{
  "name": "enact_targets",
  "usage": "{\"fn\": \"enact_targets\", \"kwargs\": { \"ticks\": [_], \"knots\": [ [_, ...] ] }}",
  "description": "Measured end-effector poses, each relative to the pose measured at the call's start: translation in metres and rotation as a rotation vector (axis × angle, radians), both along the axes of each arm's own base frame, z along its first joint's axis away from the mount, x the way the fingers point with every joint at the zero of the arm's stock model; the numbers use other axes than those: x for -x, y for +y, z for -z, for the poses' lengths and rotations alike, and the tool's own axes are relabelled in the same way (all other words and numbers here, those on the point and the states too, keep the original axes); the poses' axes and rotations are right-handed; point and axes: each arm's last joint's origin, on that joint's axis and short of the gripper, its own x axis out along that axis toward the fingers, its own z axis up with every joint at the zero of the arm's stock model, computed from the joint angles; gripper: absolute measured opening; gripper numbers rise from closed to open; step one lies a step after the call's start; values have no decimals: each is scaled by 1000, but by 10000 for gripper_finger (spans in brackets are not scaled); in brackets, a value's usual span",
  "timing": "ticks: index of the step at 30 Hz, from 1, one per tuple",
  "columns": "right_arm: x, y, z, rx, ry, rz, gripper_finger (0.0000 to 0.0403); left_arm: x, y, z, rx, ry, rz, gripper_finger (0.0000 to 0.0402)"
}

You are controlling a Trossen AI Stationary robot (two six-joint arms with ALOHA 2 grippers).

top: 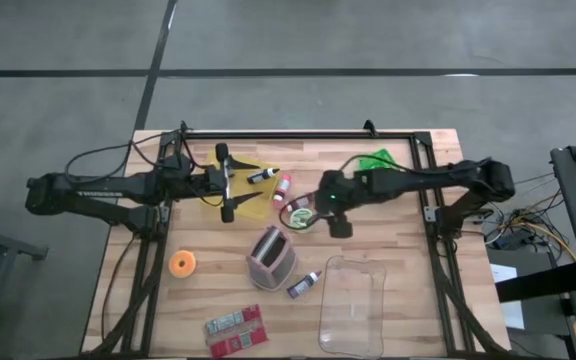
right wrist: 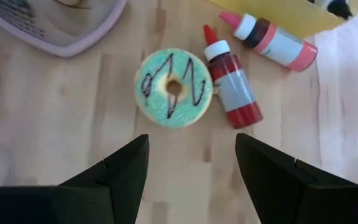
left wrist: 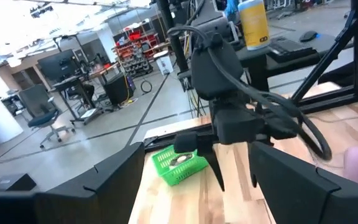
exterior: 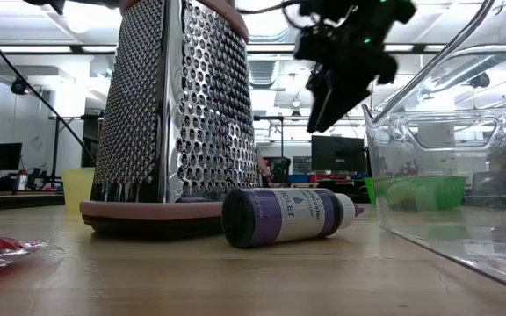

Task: Pick & Place Food Item
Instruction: Put the red food coloring into the yellow bin

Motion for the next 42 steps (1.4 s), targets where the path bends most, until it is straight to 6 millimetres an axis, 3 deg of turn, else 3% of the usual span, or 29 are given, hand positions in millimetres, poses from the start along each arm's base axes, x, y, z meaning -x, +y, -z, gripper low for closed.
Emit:
{"fn": "enact_targets", "kwargs": {
  "ticks": [8, 13, 18, 26, 34, 42],
  "knots": [
    [-21, -32, 5, -38, 34, -34, 232, 12, 1, -2, 4, 32, -74, 296],
    [-17, -56, 6, -100, 18, -14, 232, 20, 2, -3, 7, 49, -134, 296],
    [-7, -65, 3, -139, 3, 16, 232, 21, 5, 4, 3, 100, -253, 296],
    [13, -46, -20, -145, -226, -16, 232, 8, 11, 17, -1, 157, -298, 296],
    [65, -8, -43, -119, -568, -13, 232, -14, 27, 24, 76, 200, -248, 296],
    [108, 24, -33, 3, -759, 71, 232, -63, 40, 20, 231, 312, -131, 296]
  ]
}}
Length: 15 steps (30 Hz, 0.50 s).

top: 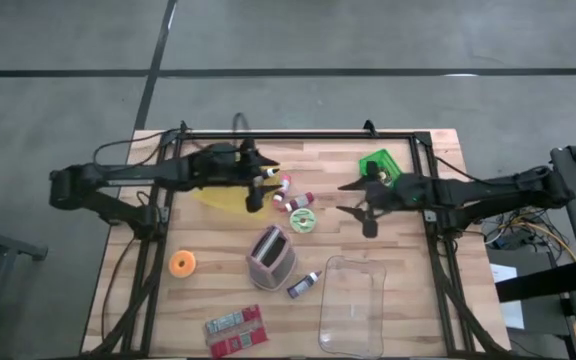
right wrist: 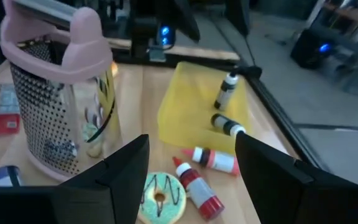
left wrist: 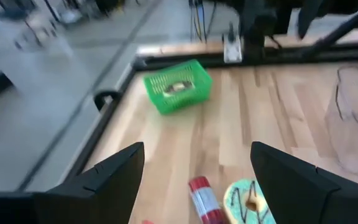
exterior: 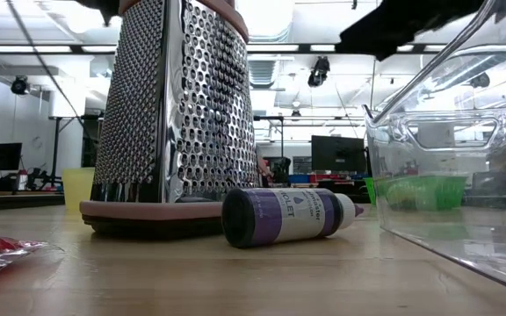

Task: Pick & Place Food Item
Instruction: Put the red food coloring into the yellow bin

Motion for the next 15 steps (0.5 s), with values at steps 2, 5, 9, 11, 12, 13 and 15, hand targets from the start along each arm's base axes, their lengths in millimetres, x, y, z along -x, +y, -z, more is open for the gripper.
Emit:
{"fn": "enact_targets", "kwargs": {
  "ticks": [2, 5, 9, 11, 12, 13, 15],
  "knots": [
    [5, 4, 6, 12, -25, 18, 232, -16, 3, -1, 22, 67, 0, 296],
    [9, 9, 14, 31, -44, 53, 232, -38, 8, -1, 52, 170, -1, 296],
    [12, 11, 25, 36, -20, 67, 230, -64, 13, -5, 97, 268, -2, 296],
    [12, 11, 30, 37, -8, 65, 230, -75, 15, -8, 139, 305, 8, 296],
    [13, 11, 31, 35, -6, 65, 230, -80, 16, -6, 164, 335, 14, 296],
    [13, 11, 33, 35, -1, 66, 230, -85, 16, -6, 187, 356, 15, 296],
    [15, 11, 35, 36, 2, 66, 230, -95, 18, -6, 217, 390, 10, 296]
  ]
}}
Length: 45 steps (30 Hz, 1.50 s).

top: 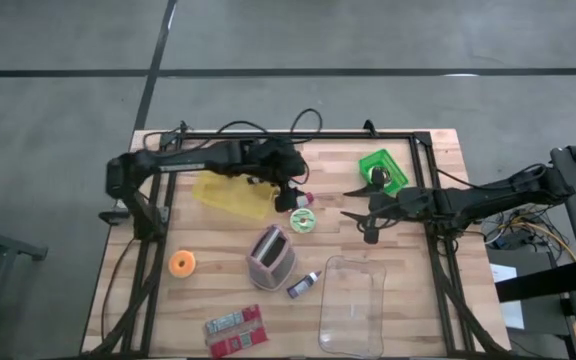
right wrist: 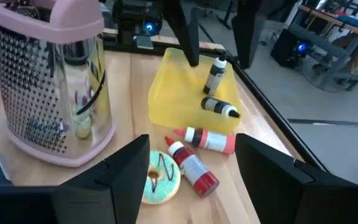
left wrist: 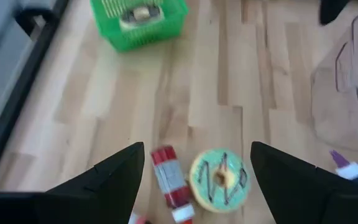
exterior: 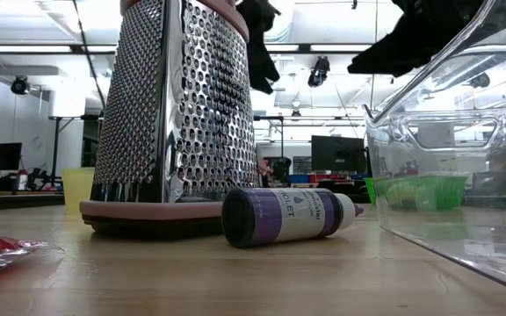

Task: Pick & Place Food Item
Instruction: Put the red food coloring into the yellow bin

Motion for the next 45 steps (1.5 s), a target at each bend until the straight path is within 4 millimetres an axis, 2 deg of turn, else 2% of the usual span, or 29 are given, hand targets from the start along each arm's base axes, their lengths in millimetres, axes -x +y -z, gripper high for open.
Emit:
{"fn": "enact_targets", "kwargs": {
  "ticks": [6, 11, 24, 35, 40, 45],
  "knots": [
    [3, -1, -2, 24, -10, 20, 230, -22, 5, 9, 63, 98, -52, 296],
    [7, -2, -7, 24, -35, 19, 230, -33, 10, 22, 99, 128, -94, 296],
    [13, 2, -11, 13, -55, -3, 230, -41, 12, 48, 175, 204, -92, 296],
    [13, 2, -11, 10, -54, -3, 231, -51, 13, 92, 249, 320, -88, 296],
    [13, 2, -11, 10, -54, -3, 230, -54, 14, 103, 244, 345, -100, 296],
    [13, 2, -11, 12, -54, -6, 230, -55, 18, 107, 156, 361, -159, 296]
  ]
}}
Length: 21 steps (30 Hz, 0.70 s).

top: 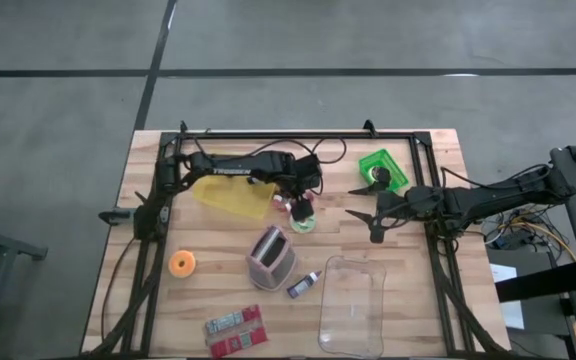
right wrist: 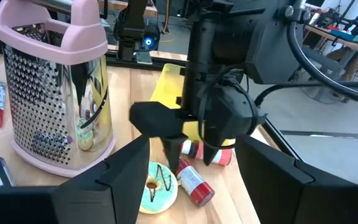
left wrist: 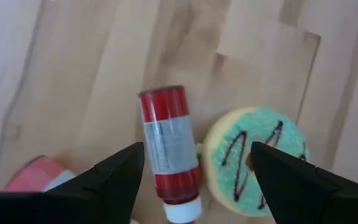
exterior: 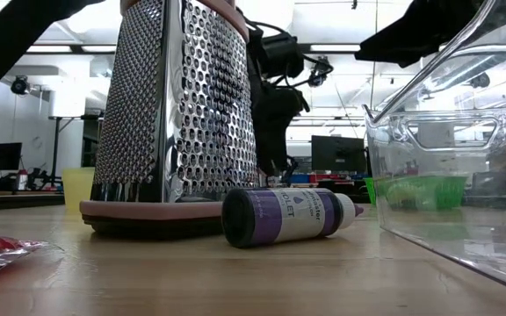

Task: Pick & Place Food Item
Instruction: Put the red food coloring into the yellow bin

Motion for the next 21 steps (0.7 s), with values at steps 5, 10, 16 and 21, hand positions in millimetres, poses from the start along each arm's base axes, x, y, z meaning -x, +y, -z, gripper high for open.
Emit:
{"fn": "enact_targets", "kwargs": {
  "ticks": [5, 10, 16, 21],
  "knots": [
    [0, 0, 0, 1, -1, 0, 231, -3, 3, -1, -50, -27, -18, 296],
    [0, 0, 0, 1, -2, 0, 231, -3, 7, 2, -52, -24, -29, 296],
    [0, 0, 0, 0, -5, 0, 230, -3, 14, 17, -44, 19, -38, 296],
    [0, 0, 0, 0, -5, 0, 231, -3, 19, 25, -92, 52, -48, 295]
  ]
}}
